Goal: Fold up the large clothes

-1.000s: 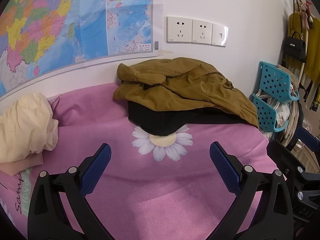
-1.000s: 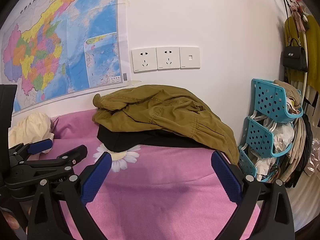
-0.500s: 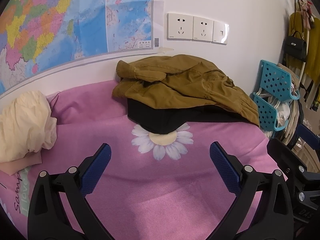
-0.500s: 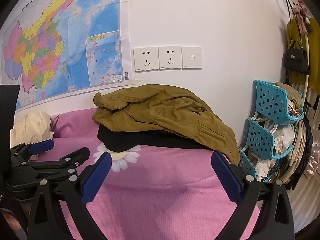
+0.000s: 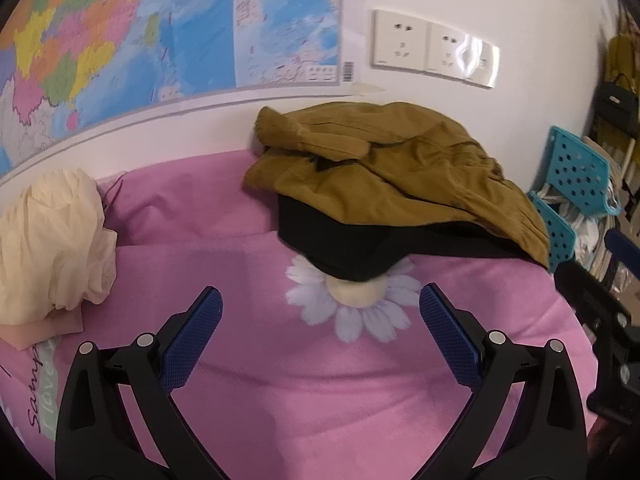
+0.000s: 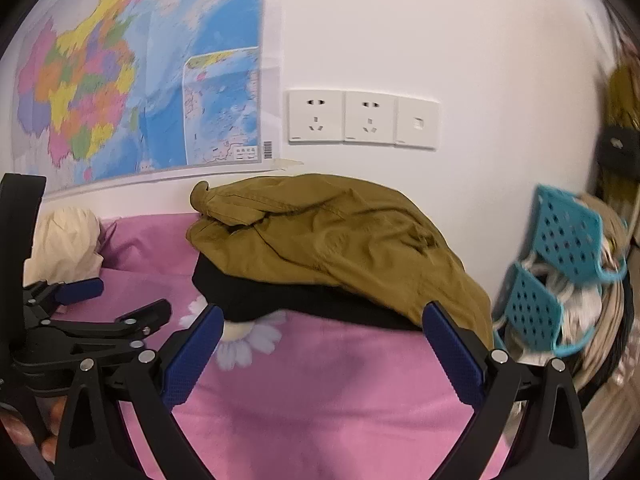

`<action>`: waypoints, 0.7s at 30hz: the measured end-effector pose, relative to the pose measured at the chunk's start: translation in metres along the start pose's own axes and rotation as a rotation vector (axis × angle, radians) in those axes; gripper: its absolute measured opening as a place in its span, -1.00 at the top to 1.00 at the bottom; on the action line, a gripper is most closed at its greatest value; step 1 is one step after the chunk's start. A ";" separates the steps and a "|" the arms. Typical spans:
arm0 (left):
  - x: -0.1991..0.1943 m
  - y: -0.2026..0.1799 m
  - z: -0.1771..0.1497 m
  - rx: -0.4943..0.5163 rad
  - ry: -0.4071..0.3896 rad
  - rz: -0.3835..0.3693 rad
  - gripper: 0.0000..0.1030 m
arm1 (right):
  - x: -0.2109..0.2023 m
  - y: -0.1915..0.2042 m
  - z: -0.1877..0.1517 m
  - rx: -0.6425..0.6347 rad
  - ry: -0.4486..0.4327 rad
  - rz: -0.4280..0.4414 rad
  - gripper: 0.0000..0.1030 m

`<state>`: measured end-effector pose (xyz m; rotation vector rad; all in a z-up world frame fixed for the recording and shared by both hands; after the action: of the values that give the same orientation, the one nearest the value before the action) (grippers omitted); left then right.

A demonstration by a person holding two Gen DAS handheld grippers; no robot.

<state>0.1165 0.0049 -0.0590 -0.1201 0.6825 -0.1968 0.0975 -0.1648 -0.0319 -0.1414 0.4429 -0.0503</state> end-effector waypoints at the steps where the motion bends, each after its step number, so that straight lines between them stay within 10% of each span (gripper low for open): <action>1: 0.003 0.005 0.002 -0.010 0.005 0.010 -0.89 | 0.007 0.005 0.006 -0.019 -0.006 0.010 -0.88; 21: 0.062 0.106 0.026 -0.152 0.073 0.120 -0.89 | 0.184 0.146 0.066 -0.479 -0.039 0.044 -0.84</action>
<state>0.1951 0.0956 -0.0959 -0.2180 0.7748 -0.0335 0.2946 -0.0263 -0.0726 -0.6021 0.4126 0.1034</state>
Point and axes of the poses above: each gripper's, at about its wrist camera, not at the fingertips, and x roughly the way its jaws point, y to its left, z to its top, the point moved 7 cm from there along x, roughly the way its jaws point, and after that the axes turned 14 degrees about -z, right-handed, at the moved point
